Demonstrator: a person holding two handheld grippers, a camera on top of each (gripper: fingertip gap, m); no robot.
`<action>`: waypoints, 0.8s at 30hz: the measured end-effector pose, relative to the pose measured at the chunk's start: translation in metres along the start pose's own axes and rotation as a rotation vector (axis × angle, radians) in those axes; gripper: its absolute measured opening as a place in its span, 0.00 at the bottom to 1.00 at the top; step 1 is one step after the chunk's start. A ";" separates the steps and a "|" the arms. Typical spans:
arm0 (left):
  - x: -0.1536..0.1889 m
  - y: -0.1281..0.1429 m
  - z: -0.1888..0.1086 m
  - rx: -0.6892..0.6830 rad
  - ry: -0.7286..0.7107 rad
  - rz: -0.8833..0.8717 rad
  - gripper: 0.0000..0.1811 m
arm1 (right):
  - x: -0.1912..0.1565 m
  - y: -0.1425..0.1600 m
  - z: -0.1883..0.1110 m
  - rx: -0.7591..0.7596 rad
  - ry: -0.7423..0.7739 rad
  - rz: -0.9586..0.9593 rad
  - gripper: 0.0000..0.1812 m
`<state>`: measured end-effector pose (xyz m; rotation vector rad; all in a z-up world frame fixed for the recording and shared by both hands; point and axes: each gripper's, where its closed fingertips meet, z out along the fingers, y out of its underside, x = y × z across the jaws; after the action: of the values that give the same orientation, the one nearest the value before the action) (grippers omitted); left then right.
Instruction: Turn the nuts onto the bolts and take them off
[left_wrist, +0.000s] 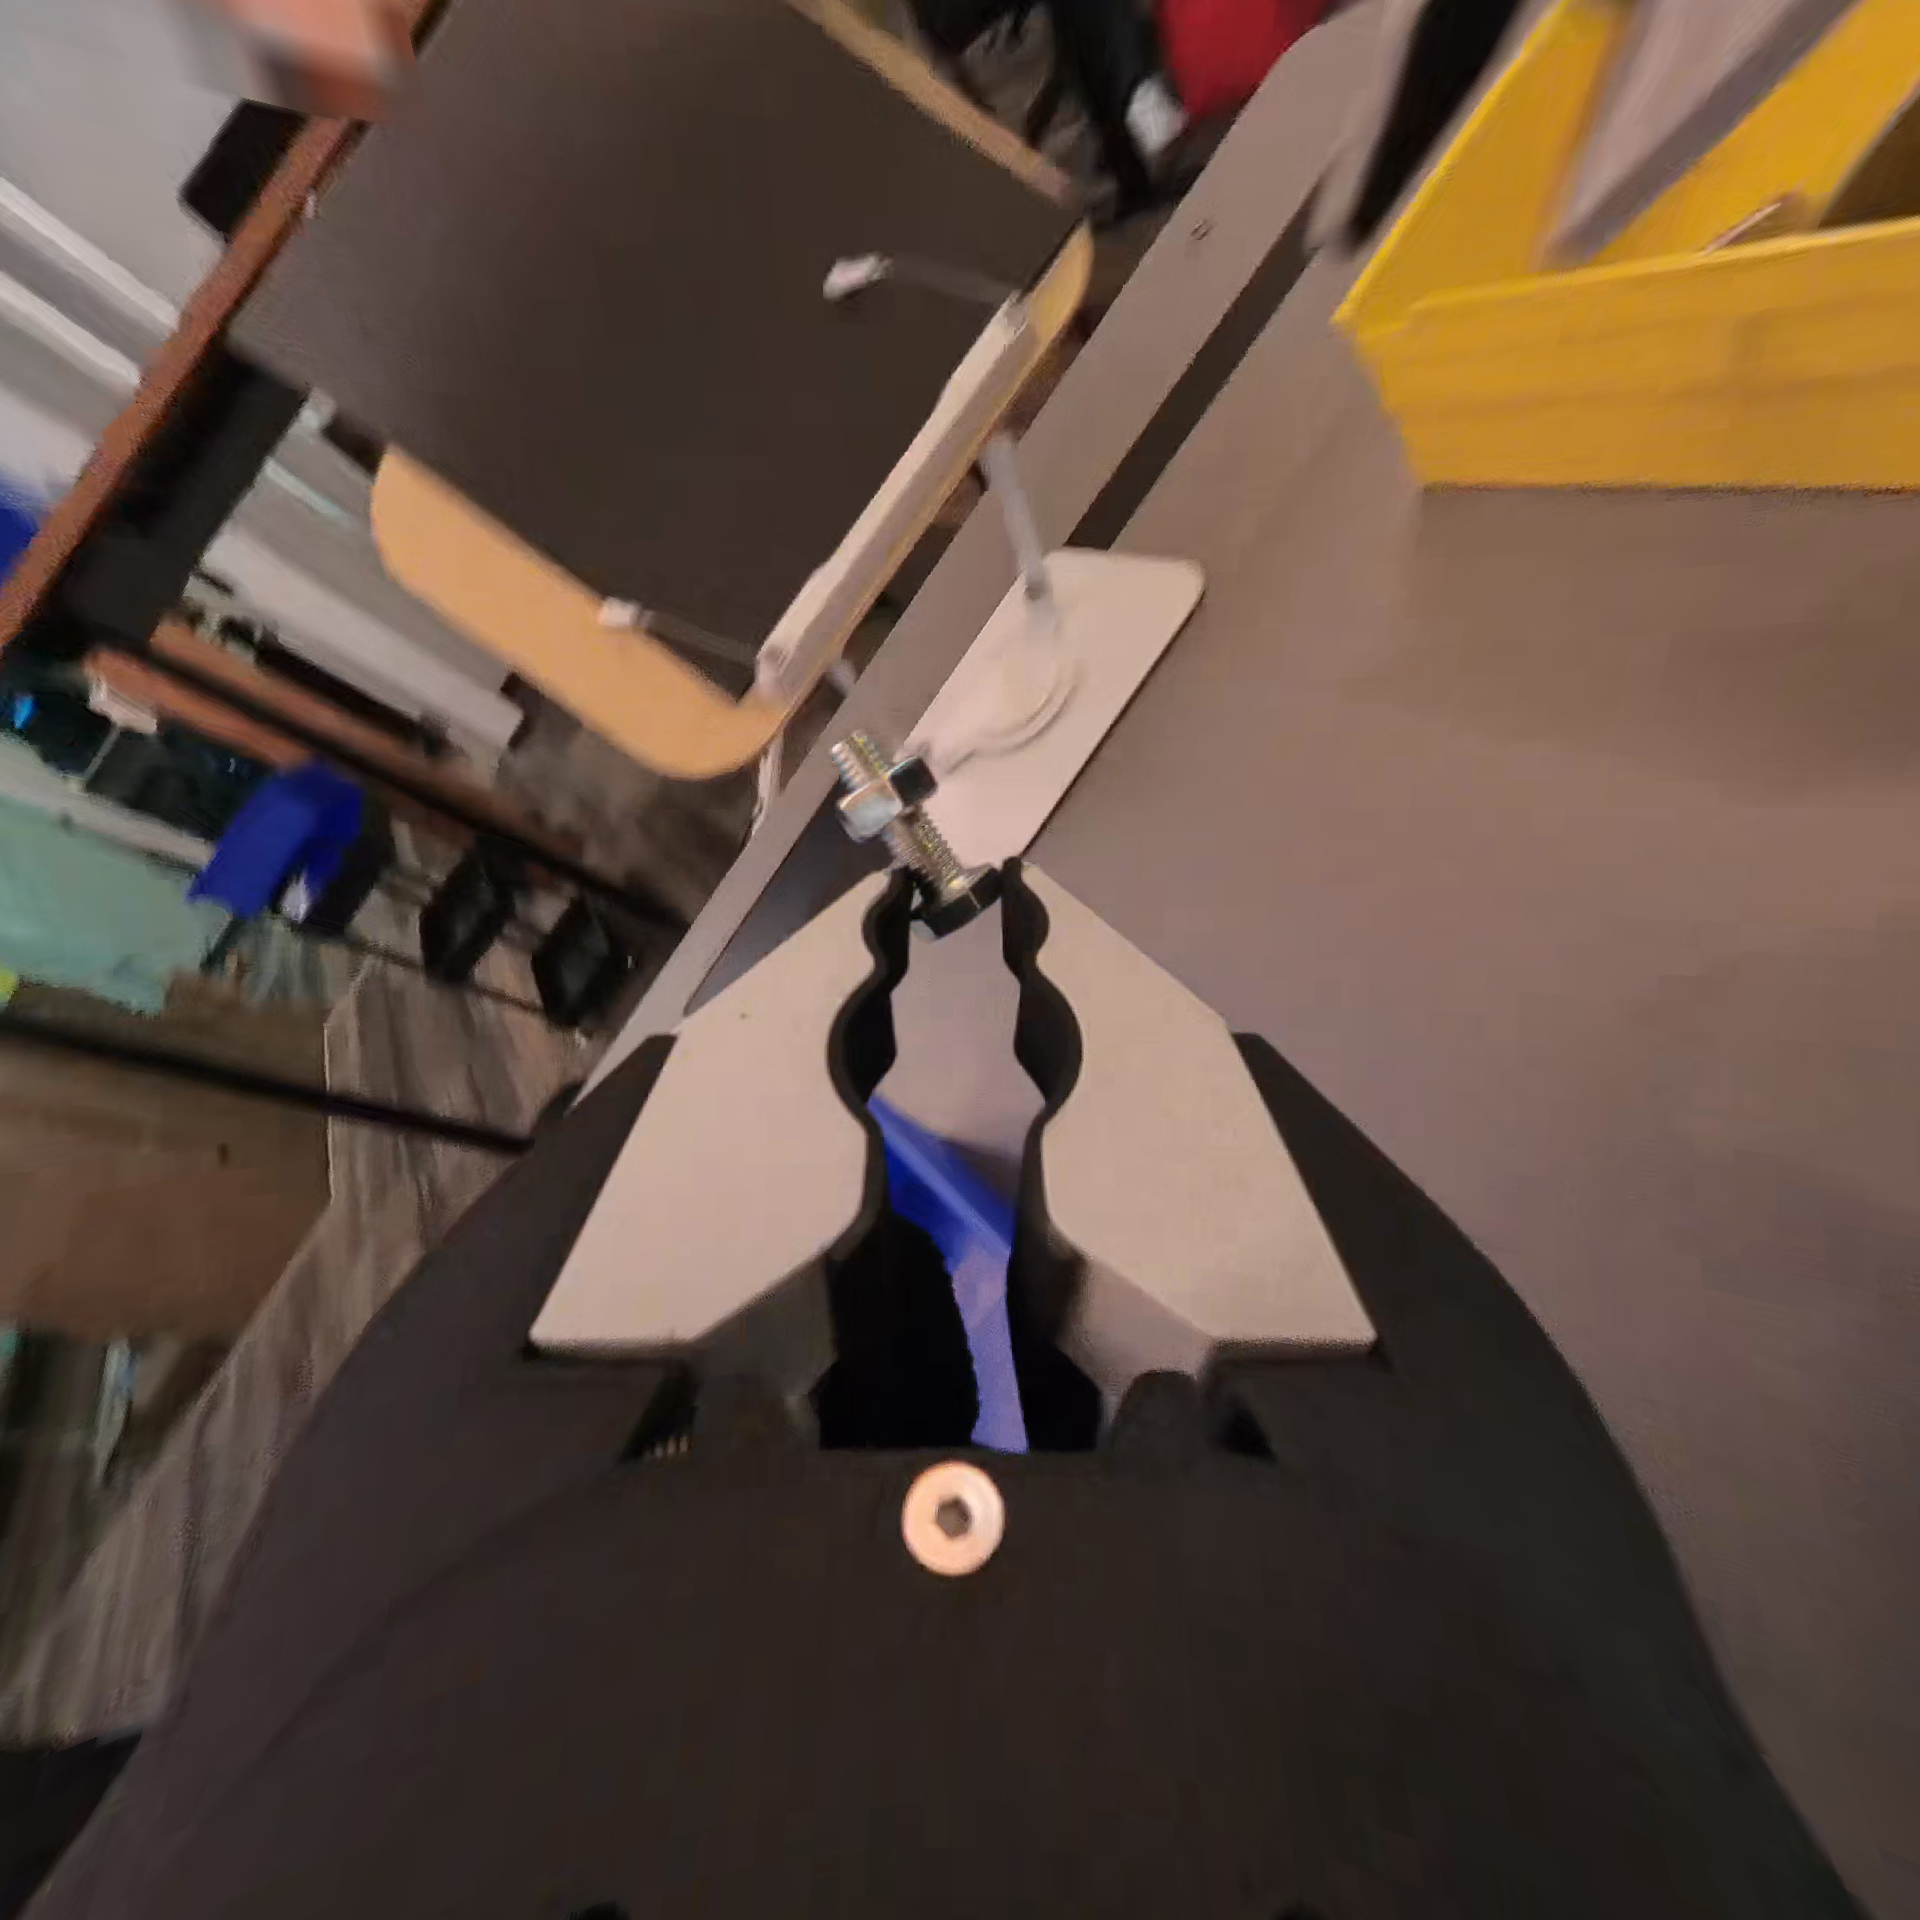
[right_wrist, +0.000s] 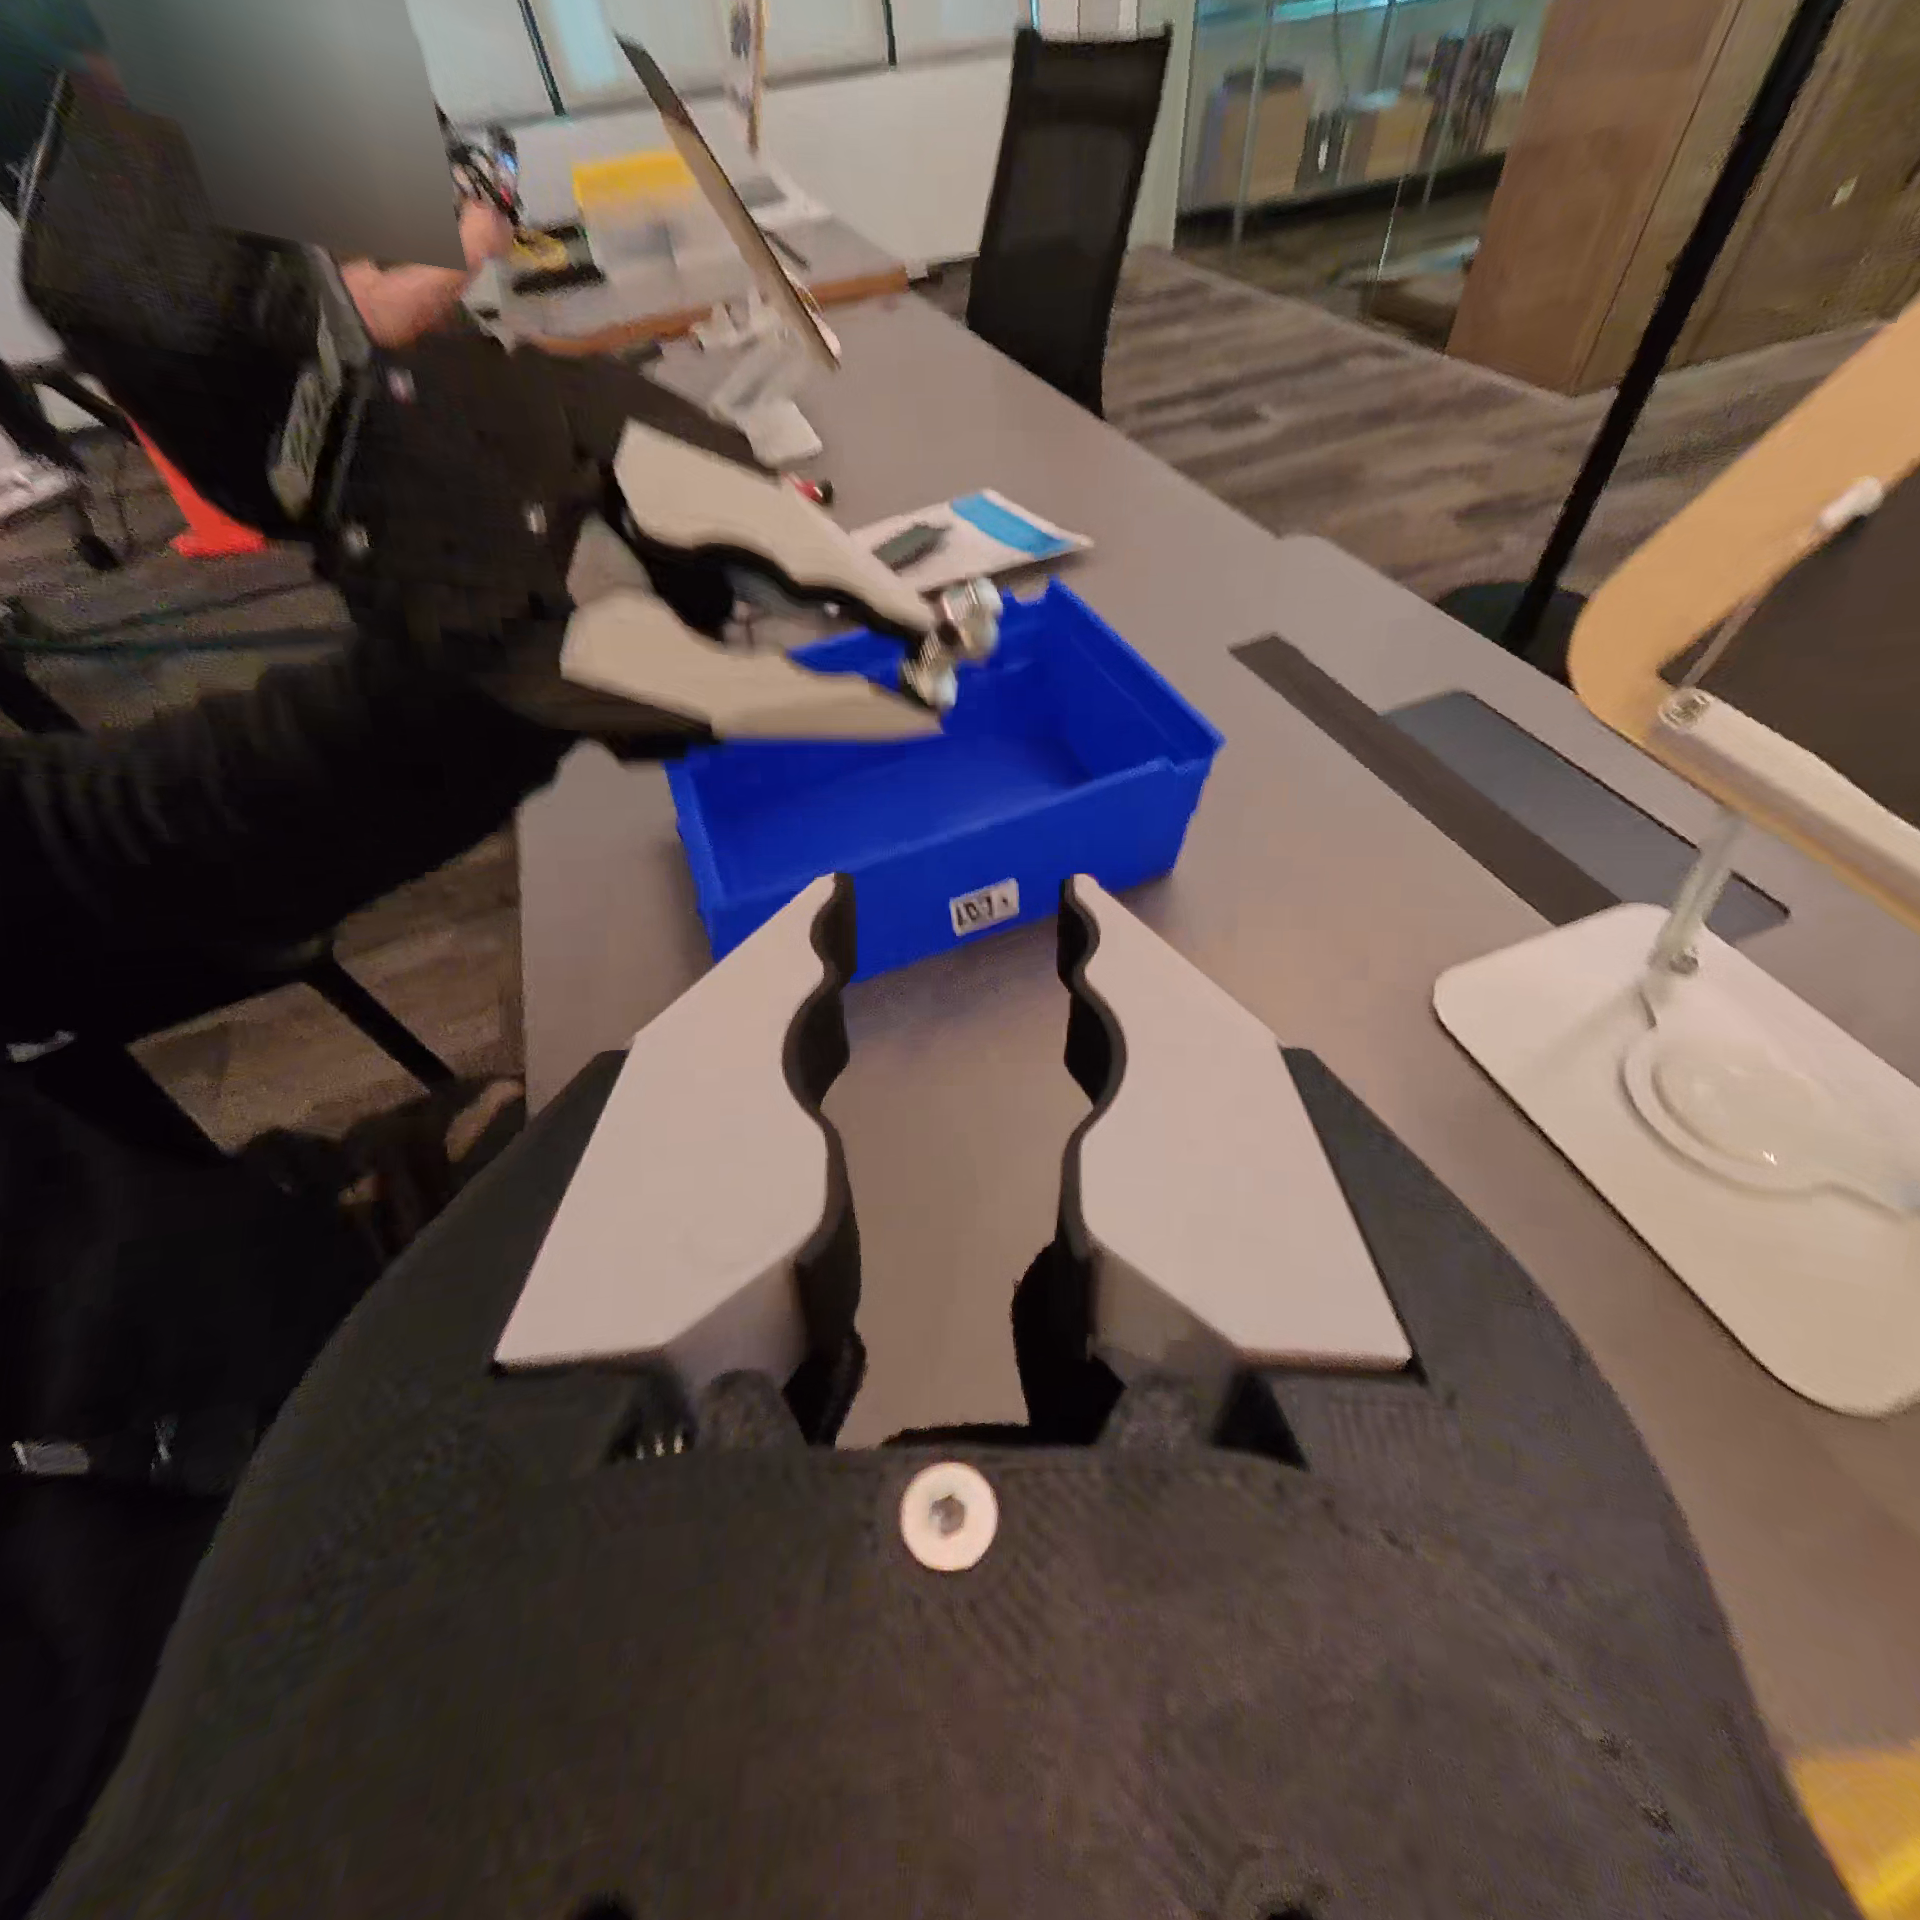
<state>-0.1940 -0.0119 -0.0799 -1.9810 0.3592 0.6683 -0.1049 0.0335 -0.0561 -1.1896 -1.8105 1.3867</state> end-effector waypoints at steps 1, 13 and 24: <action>0.013 -0.013 0.001 0.026 0.018 0.026 0.09 | -0.005 -0.006 0.004 0.026 -0.015 0.012 0.21; 0.067 -0.054 -0.007 0.178 0.041 0.172 0.09 | -0.018 -0.005 0.020 0.148 -0.138 0.232 0.16; 0.072 -0.055 0.000 0.154 -0.006 0.218 0.09 | -0.015 -0.002 0.020 0.172 -0.159 0.273 0.09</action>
<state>-0.1076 0.0164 -0.0828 -1.8082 0.6111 0.7606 -0.1155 0.0112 -0.0588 -1.3022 -1.6368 1.7982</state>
